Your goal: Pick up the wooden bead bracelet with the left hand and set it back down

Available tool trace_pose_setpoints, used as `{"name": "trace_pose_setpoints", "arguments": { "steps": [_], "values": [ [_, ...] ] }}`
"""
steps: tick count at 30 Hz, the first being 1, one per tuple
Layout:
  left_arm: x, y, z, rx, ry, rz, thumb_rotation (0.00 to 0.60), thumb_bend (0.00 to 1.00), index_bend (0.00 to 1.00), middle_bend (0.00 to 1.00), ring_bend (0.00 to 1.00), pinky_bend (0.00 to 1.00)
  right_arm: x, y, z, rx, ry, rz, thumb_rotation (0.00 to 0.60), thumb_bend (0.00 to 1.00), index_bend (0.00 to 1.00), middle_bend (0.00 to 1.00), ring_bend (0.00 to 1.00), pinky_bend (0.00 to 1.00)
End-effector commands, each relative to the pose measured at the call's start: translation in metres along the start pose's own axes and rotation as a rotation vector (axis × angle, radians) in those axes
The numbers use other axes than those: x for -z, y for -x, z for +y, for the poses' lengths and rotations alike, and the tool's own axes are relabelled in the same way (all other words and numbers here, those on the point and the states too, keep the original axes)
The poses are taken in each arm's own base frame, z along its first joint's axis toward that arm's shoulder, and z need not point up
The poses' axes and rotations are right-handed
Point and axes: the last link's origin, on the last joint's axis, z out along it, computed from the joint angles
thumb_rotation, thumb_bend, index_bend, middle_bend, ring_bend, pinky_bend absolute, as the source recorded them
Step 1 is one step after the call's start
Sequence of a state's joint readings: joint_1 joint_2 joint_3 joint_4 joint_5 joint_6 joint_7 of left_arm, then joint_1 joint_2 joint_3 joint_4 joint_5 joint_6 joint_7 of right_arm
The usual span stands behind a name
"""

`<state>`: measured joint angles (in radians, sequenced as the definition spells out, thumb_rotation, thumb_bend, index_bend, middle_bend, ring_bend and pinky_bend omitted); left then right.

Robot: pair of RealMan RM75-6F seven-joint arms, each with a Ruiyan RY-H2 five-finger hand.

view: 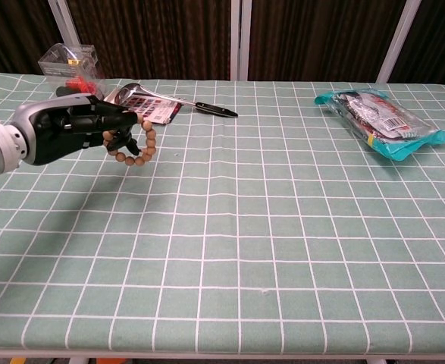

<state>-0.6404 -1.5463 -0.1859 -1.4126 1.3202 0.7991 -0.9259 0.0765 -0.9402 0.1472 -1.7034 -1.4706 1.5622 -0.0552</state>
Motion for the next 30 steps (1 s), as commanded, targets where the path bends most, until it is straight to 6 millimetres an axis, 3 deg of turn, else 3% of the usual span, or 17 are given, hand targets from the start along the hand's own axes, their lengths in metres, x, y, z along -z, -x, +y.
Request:
{"name": "trace_pose_setpoints", "arguments": {
  "steps": [1,8,23,30],
  "values": [
    [0.0003,-0.0003,-0.0004,0.004,-0.002,0.003,0.339,0.37,0.67,0.77,0.45,0.12,0.0004,0.0005,0.0003,-0.002,0.002,-0.001,0.6,0.15,0.1,0.16,0.0,0.0],
    [-0.0002,0.0,-0.0006,0.001,-0.001,0.01,0.297,0.38,0.68,0.77,0.46,0.12,0.0011,0.0007,0.0007,-0.003,0.003,0.0,0.6,0.15,0.1,0.16,0.0,0.0],
    [0.0017,-0.0008,-0.002,0.016,-0.005,0.024,0.331,0.51,0.68,0.77,0.46,0.12,0.0019,0.0003,0.0,-0.009,-0.004,0.005,0.6,0.15,0.1,0.17,0.0,0.0],
    [0.0026,0.001,-0.0015,0.015,0.001,0.012,0.313,0.54,0.59,0.7,0.46,0.12,0.0016,0.0001,0.0002,-0.011,-0.004,0.006,0.6,0.15,0.1,0.17,0.0,0.0]
  ]
}}
